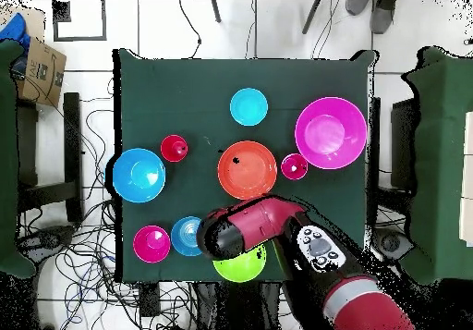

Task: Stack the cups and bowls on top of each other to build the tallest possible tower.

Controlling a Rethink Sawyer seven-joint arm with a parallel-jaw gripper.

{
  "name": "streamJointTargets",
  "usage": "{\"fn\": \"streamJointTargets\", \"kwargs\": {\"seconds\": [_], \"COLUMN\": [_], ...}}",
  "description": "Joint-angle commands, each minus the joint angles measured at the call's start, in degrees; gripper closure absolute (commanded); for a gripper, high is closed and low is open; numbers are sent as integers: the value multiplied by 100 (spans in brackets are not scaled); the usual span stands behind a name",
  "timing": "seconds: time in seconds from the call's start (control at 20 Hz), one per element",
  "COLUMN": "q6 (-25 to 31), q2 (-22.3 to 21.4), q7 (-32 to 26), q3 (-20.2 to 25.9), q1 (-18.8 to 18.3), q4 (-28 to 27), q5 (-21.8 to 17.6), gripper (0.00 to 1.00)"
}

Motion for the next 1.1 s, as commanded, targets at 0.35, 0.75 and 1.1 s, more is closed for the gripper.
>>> {"fn": "streamJointTargets", "kwargs": {"seconds": [0.35, 0.75, 1.1], "q6": [-22, -46, -392], "q2": [-205, -210, 153], "q7": [335, 291, 413], "q3": [606, 608, 380], "q1": [83, 111, 266], "q4": [621, 651, 450], "q5": [500, 583, 299], "gripper": [0, 0, 0]}}
